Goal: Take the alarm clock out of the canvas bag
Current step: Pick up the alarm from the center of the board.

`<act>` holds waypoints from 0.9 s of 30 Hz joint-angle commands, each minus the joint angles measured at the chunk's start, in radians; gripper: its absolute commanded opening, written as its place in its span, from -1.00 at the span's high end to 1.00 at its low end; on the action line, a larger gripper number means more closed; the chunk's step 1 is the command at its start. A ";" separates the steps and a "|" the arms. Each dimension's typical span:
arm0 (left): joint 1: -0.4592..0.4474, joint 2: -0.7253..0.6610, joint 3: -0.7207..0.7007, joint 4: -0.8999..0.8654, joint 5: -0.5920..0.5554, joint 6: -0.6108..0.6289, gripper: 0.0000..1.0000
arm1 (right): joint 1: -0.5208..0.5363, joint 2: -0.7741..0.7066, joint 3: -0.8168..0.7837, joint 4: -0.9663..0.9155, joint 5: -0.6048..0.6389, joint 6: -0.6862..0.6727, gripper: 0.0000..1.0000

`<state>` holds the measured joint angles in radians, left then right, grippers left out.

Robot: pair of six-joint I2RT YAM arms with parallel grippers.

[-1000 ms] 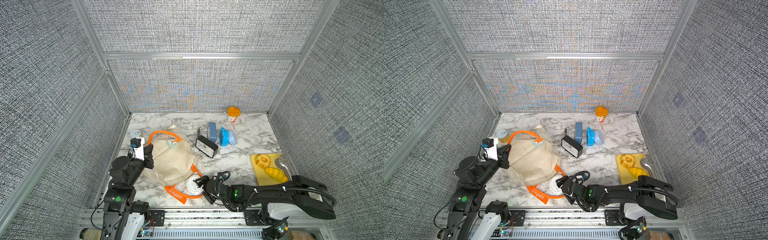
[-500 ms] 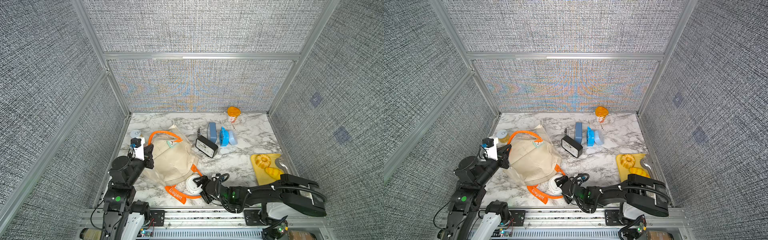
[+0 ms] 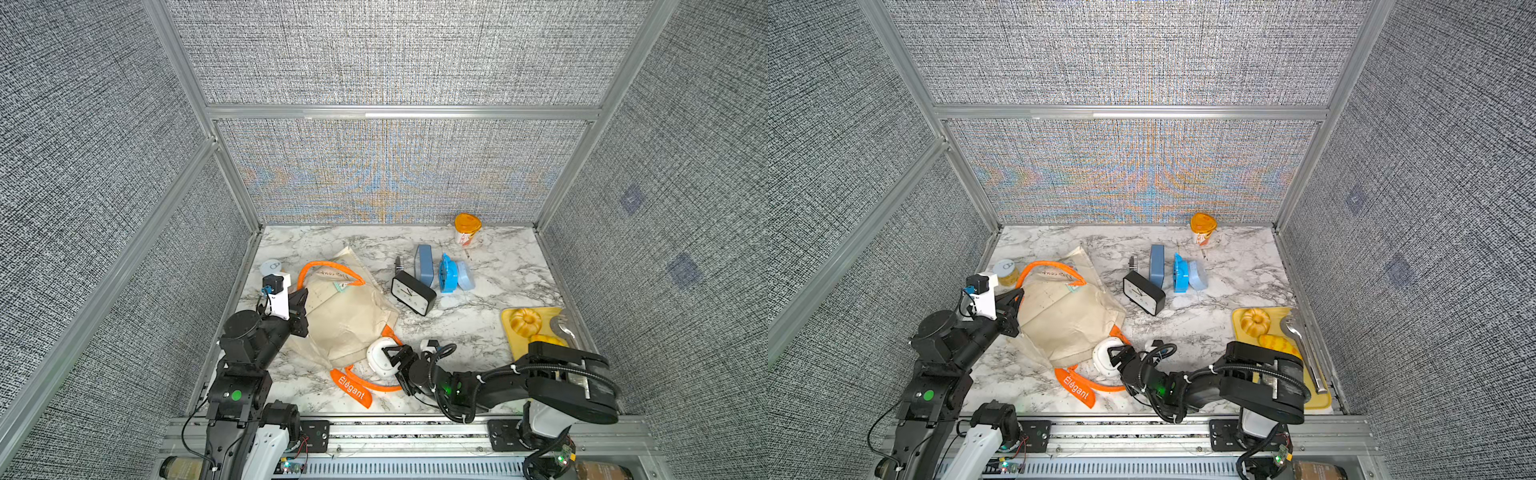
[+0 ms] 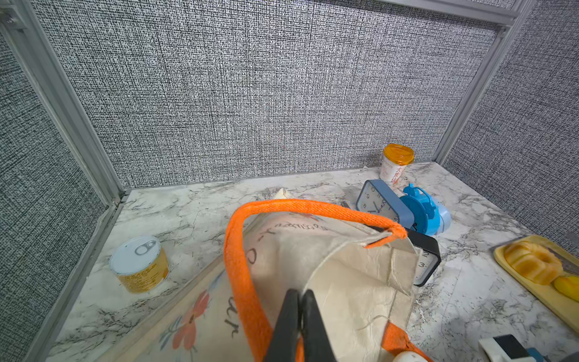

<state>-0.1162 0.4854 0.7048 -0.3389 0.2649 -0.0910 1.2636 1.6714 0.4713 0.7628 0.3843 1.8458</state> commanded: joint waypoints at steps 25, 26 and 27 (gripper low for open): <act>-0.001 -0.023 -0.013 0.040 0.024 -0.002 1.00 | -0.106 0.201 0.208 -0.002 -0.148 -0.103 -0.55; -0.001 -0.024 -0.012 0.041 0.024 -0.001 1.00 | -0.107 0.215 0.209 0.012 -0.152 -0.095 -0.48; -0.001 -0.023 -0.013 0.041 0.023 -0.001 1.00 | -0.109 0.226 0.208 0.028 -0.157 -0.086 -0.40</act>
<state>-0.1165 0.4641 0.6918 -0.3412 0.2726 -0.0975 1.1572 1.8732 0.6800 0.7940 0.2539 1.7252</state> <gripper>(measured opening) 0.071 0.721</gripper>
